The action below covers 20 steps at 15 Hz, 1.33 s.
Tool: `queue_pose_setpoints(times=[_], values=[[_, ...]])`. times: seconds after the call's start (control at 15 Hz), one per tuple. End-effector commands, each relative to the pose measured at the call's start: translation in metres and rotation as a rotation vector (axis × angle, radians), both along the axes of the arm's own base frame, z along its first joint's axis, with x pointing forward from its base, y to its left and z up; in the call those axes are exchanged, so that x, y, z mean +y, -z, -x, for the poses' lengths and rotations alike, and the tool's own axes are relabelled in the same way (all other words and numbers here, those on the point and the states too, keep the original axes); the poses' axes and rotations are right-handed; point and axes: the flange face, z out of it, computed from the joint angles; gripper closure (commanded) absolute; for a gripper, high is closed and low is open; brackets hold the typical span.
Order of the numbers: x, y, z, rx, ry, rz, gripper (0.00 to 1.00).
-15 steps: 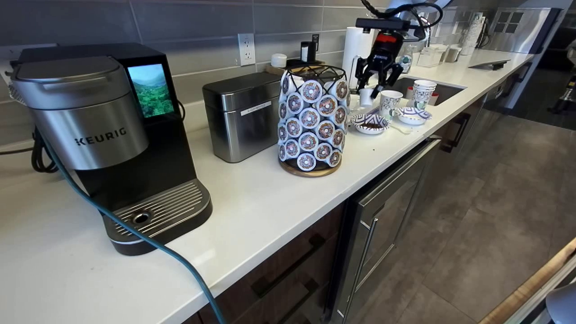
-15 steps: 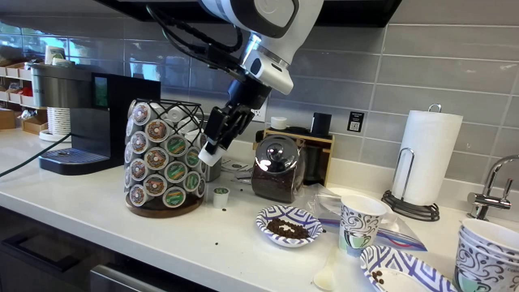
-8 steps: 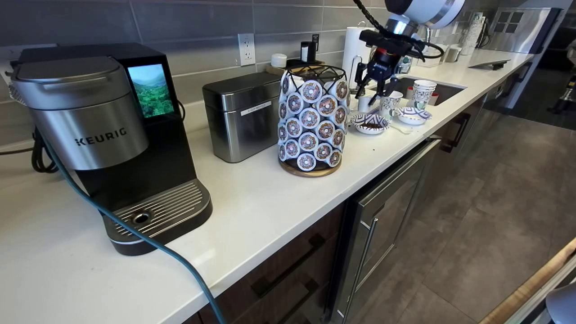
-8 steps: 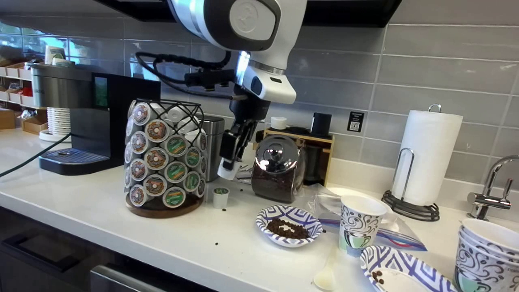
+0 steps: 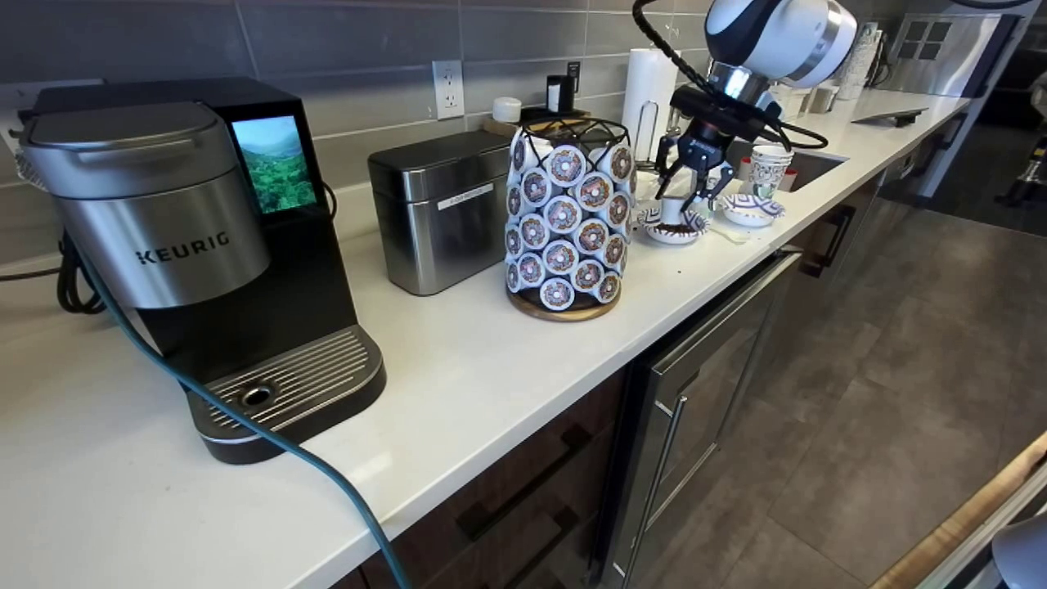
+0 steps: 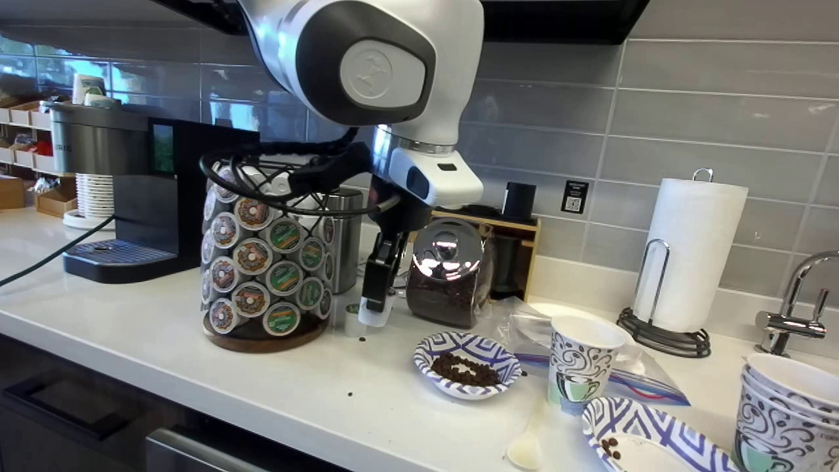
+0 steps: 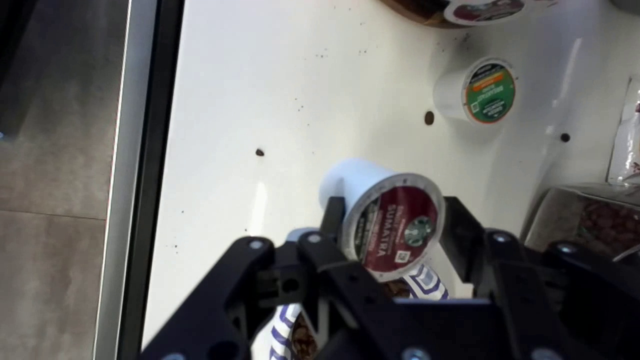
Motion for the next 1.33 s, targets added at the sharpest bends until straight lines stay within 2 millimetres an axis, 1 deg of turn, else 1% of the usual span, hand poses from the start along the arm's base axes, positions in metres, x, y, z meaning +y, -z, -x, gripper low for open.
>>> queue_pose_setpoints(times=[0.0, 0.47, 0.67, 0.8, 0.87, 0.93, 1.0, 1.07, 1.13, 1.27], values=[[-0.003, 0.013, 0.01, -0.012, -0.03, 0.018, 0.74], [-0.016, 0.051, 0.017, -0.057, -0.014, 0.08, 0.74], [-0.017, 0.067, 0.015, -0.066, -0.01, 0.084, 0.74], [-0.019, 0.073, 0.013, -0.07, -0.005, 0.087, 0.74], [-0.019, 0.076, 0.013, -0.071, -0.003, 0.087, 0.71], [-0.02, 0.078, 0.012, -0.069, -0.002, 0.083, 0.25], [-0.02, 0.079, 0.011, -0.067, -0.004, 0.08, 0.26], [-0.02, 0.08, 0.011, -0.064, -0.004, 0.076, 0.24], [-0.02, 0.08, 0.01, -0.064, -0.007, 0.073, 0.18], [-0.021, 0.077, 0.009, -0.068, -0.009, 0.072, 0.02]])
